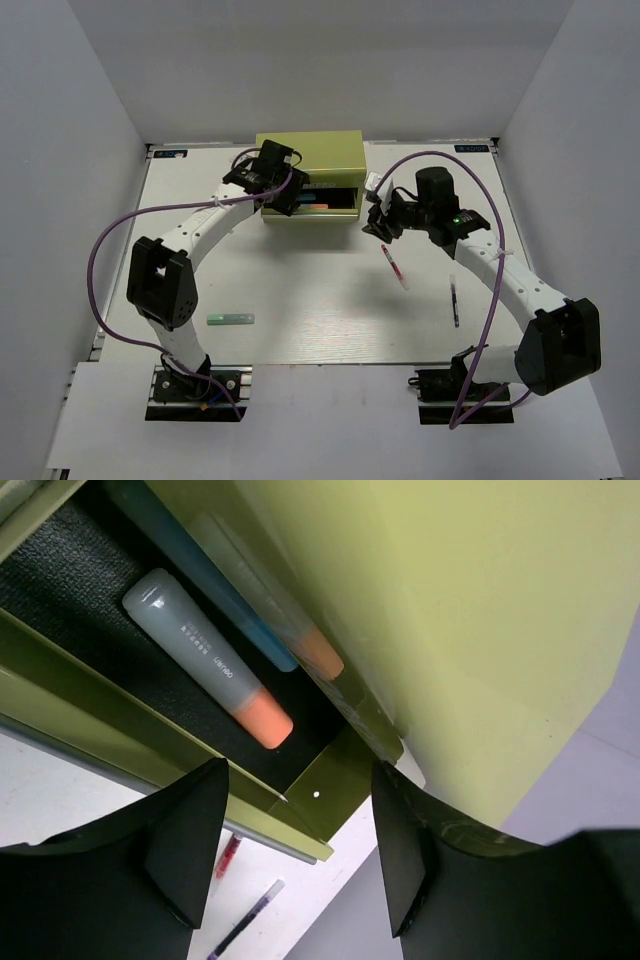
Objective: Sort the stationery into containers
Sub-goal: Place the pen in the drawer, then pick up the pen from the center of the board.
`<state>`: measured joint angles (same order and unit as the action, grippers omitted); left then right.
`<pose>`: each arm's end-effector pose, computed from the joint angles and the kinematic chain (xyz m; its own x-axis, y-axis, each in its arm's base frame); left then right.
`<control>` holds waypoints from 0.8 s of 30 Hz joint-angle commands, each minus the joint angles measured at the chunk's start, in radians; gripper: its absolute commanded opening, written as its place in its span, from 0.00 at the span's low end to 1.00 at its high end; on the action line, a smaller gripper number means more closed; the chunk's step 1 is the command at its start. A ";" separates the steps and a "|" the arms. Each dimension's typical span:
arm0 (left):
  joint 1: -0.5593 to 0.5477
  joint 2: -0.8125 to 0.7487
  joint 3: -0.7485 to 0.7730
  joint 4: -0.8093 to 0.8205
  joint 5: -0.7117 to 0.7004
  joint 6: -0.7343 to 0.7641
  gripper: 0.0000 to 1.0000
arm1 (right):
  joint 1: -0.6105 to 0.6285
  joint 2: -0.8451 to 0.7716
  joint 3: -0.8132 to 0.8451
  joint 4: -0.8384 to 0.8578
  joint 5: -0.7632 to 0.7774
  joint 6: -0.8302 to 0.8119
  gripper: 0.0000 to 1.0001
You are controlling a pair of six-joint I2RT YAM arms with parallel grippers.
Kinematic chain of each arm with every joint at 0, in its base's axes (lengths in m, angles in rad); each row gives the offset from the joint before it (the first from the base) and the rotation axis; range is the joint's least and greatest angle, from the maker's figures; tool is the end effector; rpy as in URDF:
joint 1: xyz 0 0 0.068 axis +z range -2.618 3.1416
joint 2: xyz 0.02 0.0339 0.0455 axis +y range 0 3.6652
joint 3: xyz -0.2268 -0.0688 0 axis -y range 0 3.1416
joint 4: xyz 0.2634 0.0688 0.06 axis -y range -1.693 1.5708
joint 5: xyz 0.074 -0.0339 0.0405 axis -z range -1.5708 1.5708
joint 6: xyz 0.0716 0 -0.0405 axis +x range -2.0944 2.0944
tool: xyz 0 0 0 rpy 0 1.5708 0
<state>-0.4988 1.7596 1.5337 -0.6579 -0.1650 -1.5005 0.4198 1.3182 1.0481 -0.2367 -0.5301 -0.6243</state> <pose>0.3783 -0.1927 0.2239 -0.4271 -0.8878 -0.1712 -0.6506 0.4333 -0.6237 0.3066 0.1765 0.2547 0.0819 -0.5157 -0.8528 -0.8719 0.3774 -0.3119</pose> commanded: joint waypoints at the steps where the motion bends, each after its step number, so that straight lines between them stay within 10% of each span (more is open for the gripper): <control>1: -0.007 -0.061 0.008 0.003 -0.005 -0.007 0.69 | -0.001 -0.002 0.015 -0.045 -0.094 -0.043 0.55; 8: -0.007 -0.196 -0.063 0.041 0.013 0.199 0.56 | 0.042 0.077 0.056 -0.234 -0.413 -0.363 0.57; 9: -0.007 -0.218 -0.075 0.041 0.013 0.262 0.48 | 0.054 0.094 0.072 -0.243 -0.430 -0.382 0.55; 10: -0.007 -0.265 -0.110 0.052 0.001 0.377 0.11 | 0.083 0.110 0.075 -0.253 -0.427 -0.394 0.53; 11: -0.007 -0.291 -0.131 0.063 0.001 0.428 0.00 | 0.109 0.159 0.076 -0.266 -0.417 -0.405 0.44; 14: 0.014 -0.405 -0.214 0.050 -0.014 0.537 0.00 | 0.224 0.249 0.076 -0.205 -0.344 -0.397 0.34; 16: 0.014 -0.466 -0.236 0.063 -0.063 0.574 0.12 | 0.330 0.304 0.078 -0.176 -0.268 -0.346 0.34; 17: 0.014 -0.518 -0.247 0.078 -0.064 0.626 0.41 | 0.397 0.347 0.087 -0.105 -0.251 -0.278 0.40; 20: 0.014 -0.561 -0.215 0.104 -0.093 0.709 0.82 | 0.471 0.444 0.177 -0.047 -0.159 -0.148 0.47; 24: 0.014 -0.562 -0.147 0.092 -0.105 0.769 0.92 | 0.560 0.594 0.315 -0.017 -0.051 -0.029 0.60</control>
<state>-0.4873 1.2041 1.3396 -0.5819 -0.2401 -0.8433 0.9474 1.8900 1.2716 -0.3374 -0.6708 -0.7715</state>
